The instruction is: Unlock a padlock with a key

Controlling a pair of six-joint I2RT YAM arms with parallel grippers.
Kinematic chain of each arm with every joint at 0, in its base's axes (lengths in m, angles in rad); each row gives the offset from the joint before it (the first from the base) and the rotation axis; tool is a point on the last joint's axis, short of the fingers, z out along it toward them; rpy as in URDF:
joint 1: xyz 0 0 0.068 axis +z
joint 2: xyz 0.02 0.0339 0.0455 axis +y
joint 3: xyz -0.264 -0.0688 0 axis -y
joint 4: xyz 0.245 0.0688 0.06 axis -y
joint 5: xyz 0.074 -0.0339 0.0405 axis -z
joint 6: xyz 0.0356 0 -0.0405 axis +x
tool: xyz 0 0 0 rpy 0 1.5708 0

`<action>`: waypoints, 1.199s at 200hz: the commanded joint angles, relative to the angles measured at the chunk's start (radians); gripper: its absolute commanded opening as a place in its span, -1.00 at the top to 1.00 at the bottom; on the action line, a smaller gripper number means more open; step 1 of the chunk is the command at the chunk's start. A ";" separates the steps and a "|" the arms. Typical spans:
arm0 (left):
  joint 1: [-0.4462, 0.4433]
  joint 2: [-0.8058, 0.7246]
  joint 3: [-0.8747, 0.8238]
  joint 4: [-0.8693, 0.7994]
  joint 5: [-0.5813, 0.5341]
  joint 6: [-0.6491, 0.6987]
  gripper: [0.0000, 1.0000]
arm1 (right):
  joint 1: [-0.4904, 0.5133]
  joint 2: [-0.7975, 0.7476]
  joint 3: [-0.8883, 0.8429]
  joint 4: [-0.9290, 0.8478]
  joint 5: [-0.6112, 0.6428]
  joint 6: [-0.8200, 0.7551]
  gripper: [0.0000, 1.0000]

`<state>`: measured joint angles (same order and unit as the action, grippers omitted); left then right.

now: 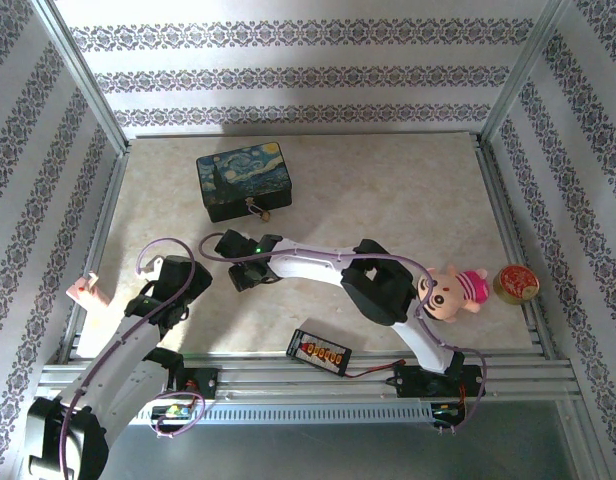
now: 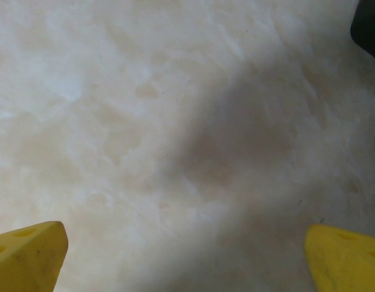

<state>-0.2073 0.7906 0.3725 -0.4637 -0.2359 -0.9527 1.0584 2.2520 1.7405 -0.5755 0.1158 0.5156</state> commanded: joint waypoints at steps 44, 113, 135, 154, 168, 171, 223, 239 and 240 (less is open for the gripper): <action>0.013 0.019 -0.007 0.031 0.008 -0.024 -0.99 | 0.006 0.024 0.012 -0.037 0.040 -0.015 0.08; 0.014 0.026 0.000 0.038 0.005 -0.018 -0.98 | -0.003 0.010 -0.025 -0.038 0.056 0.019 0.25; 0.015 0.024 0.003 0.031 0.006 -0.017 -0.99 | -0.013 -0.010 -0.047 -0.040 0.075 0.037 0.32; 0.015 0.023 0.004 0.032 0.005 -0.017 -0.98 | -0.022 -0.038 -0.078 -0.040 0.099 0.053 0.38; 0.015 0.023 0.006 0.031 0.007 -0.015 -0.98 | -0.030 -0.061 -0.103 -0.040 0.117 0.062 0.41; 0.015 0.023 0.006 0.030 0.007 -0.015 -0.99 | -0.031 -0.067 -0.110 -0.040 0.120 0.064 0.41; 0.016 0.018 0.005 0.029 0.010 -0.019 -0.99 | -0.057 -0.139 -0.189 -0.040 0.157 0.080 0.41; 0.016 0.018 0.005 0.031 0.010 -0.018 -0.99 | -0.058 -0.154 -0.196 -0.040 0.156 0.085 0.41; 0.016 0.018 0.005 0.031 0.010 -0.018 -0.99 | -0.058 -0.155 -0.197 -0.040 0.156 0.085 0.41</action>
<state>-0.2073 0.8154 0.3721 -0.4557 -0.2317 -0.9592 1.0054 2.1490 1.5646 -0.5934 0.2371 0.5774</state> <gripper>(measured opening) 0.993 0.296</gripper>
